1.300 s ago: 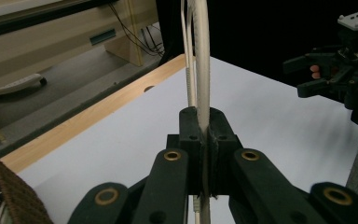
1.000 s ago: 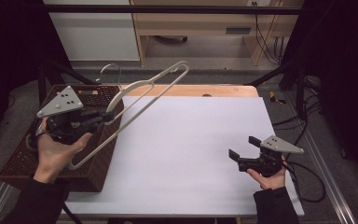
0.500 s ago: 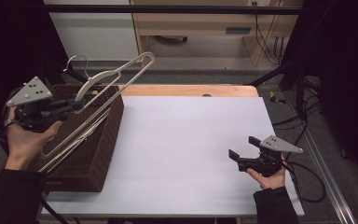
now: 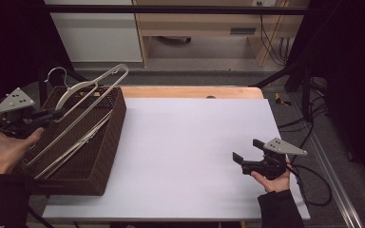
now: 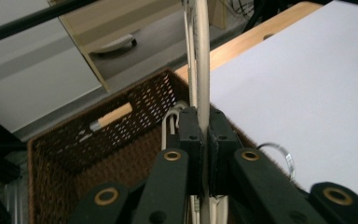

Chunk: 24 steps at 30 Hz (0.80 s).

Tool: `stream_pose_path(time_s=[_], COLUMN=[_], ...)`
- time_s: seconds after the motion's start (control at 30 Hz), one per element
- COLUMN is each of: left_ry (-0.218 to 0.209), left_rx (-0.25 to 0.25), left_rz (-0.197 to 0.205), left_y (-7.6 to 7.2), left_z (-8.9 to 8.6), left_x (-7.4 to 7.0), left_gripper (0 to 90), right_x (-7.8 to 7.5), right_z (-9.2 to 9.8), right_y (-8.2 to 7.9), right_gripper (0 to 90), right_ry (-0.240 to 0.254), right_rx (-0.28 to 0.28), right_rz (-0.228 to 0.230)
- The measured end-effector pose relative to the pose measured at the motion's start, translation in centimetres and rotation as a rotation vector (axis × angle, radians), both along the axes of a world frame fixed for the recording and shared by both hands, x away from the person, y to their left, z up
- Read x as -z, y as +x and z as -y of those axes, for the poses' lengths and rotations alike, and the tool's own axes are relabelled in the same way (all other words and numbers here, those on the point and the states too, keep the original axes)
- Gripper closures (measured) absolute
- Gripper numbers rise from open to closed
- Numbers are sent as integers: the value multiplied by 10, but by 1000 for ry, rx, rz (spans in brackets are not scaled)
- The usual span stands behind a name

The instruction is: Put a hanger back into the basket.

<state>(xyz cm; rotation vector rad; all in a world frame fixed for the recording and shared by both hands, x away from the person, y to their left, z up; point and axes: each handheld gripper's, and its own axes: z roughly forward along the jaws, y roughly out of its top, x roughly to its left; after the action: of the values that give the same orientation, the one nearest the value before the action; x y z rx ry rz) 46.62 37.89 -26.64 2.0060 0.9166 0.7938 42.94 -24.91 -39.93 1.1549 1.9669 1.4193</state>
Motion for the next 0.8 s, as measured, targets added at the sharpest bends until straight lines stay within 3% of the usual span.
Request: stream_pose_path(time_s=[0.3, 0.53, 0.7, 0.8], left_ry=[4, 46, 51, 92], left_rx=[-29, -57, -54, -53], left_rz=[-24, -59, -52, -64], left_y=[5, 7, 5, 3], left_z=[-26, -40, -47, -49], left_x=[23, 42, 50, 54], left_gripper=[867, 867, 867, 867], right_x=[1, 1, 2, 2], right_z=[0, 0, 1, 1], right_y=[1, 1, 1, 1], right_gripper=[60, 60, 61, 61], right_ry=[-3, -4, -5, -5], right_rx=[3, 4, 10, 7], right_rz=[-4, -3, -3, -6])
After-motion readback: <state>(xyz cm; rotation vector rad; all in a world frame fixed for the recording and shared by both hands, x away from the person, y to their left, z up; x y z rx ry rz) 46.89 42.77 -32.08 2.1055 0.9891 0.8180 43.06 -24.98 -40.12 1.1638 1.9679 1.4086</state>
